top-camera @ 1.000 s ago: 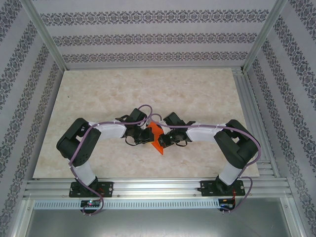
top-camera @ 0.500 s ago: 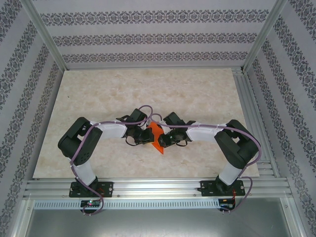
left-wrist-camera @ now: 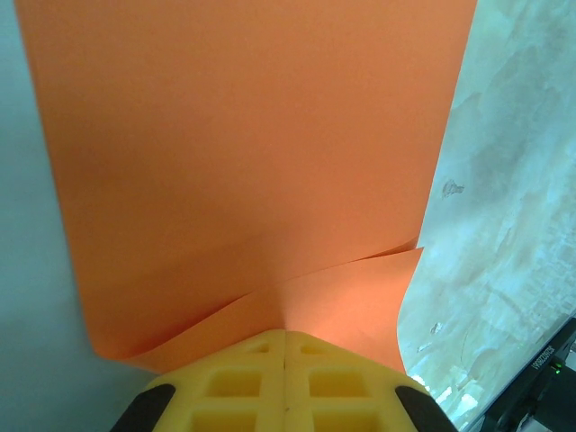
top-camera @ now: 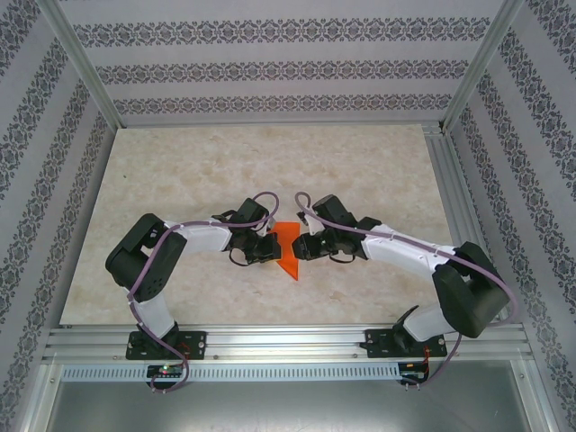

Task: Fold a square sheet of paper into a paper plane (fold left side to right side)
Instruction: Third fold the triangle at the center of the table.

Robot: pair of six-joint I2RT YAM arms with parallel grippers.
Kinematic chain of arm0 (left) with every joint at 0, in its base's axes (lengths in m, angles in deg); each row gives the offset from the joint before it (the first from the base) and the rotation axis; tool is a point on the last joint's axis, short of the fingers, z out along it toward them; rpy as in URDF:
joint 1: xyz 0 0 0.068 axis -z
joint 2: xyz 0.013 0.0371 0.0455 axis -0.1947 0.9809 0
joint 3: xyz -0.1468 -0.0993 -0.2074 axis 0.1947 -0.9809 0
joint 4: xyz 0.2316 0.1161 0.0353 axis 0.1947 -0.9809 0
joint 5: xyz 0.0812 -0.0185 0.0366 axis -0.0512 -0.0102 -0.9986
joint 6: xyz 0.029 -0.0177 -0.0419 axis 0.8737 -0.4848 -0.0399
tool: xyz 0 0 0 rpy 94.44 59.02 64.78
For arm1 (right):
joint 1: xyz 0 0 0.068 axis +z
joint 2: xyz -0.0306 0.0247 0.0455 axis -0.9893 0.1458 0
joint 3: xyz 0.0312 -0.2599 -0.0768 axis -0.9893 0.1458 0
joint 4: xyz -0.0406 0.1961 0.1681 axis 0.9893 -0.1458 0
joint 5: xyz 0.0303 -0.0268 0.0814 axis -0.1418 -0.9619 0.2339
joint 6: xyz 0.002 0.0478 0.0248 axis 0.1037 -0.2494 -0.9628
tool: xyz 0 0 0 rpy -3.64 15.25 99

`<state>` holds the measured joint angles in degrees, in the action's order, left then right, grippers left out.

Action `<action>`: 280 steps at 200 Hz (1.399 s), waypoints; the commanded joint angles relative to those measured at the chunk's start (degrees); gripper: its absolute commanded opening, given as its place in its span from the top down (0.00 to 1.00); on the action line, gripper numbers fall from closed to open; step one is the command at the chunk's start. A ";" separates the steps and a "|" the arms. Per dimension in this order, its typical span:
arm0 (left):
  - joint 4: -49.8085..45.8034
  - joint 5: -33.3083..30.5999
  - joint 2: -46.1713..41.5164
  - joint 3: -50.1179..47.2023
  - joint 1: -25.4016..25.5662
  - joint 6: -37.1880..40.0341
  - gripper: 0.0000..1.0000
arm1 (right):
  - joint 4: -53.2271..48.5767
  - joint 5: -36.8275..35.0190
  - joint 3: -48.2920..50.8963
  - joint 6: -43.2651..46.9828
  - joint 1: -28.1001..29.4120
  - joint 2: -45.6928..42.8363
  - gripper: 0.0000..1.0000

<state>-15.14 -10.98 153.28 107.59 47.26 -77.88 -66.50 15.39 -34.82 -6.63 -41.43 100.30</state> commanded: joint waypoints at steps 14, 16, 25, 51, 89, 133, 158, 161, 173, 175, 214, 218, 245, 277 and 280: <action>-1.88 -3.14 1.87 -0.79 0.95 1.57 0.93 | 8.36 9.02 1.48 -9.41 3.17 4.87 0.80; -1.85 -3.09 1.87 -0.78 0.97 1.61 0.93 | 8.43 9.22 1.48 -9.65 3.22 5.20 0.80; -1.92 -3.09 1.95 -0.60 1.02 1.57 0.93 | 8.62 9.92 1.39 -10.10 3.58 6.86 0.80; -1.88 -3.10 2.06 -0.30 1.09 1.74 0.93 | 7.99 9.48 1.62 -10.20 3.15 10.01 0.82; -1.83 -3.10 2.30 -0.38 1.06 1.75 0.93 | 6.98 10.35 1.23 -10.09 2.66 12.94 0.82; -1.76 -3.18 2.57 -0.38 1.06 1.88 0.93 | 5.57 8.80 2.18 -9.30 2.35 14.73 0.82; -1.83 -3.29 2.91 -0.38 1.08 1.89 0.94 | 3.53 8.11 1.98 -8.38 2.33 15.22 0.83; -1.83 -3.30 2.91 -0.30 1.06 1.88 0.93 | 3.34 8.07 2.01 -8.30 2.34 15.26 0.83; -1.92 -3.39 2.96 -0.25 1.06 1.94 0.94 | 2.83 8.09 2.33 -8.08 2.35 14.96 0.83; -1.92 -3.39 2.95 -0.23 1.10 1.92 0.94 | 2.74 8.09 2.35 -8.04 2.31 14.89 0.83; -2.10 -3.73 3.54 -0.04 1.06 2.13 0.94 | 0.74 8.62 3.73 -7.57 3.53 14.14 0.83; -2.10 -3.73 3.56 -0.04 1.06 2.10 0.94 | 0.55 8.62 4.03 -7.67 3.83 13.97 0.83; -2.36 -3.96 3.97 -0.06 1.06 2.23 0.95 | 0.74 8.39 6.68 -8.80 4.55 11.97 0.84; -2.45 -4.05 4.07 0.06 1.10 2.23 0.95 | -0.65 7.65 8.51 -9.31 4.52 8.73 0.84; -2.45 -4.05 4.13 0.06 1.06 2.21 0.95 | -0.78 7.65 8.63 -9.28 4.47 8.45 0.84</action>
<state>-15.14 -10.48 154.22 108.45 47.70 -76.85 -60.42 23.65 -28.72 -15.40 -37.80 110.62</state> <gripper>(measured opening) 0.069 0.158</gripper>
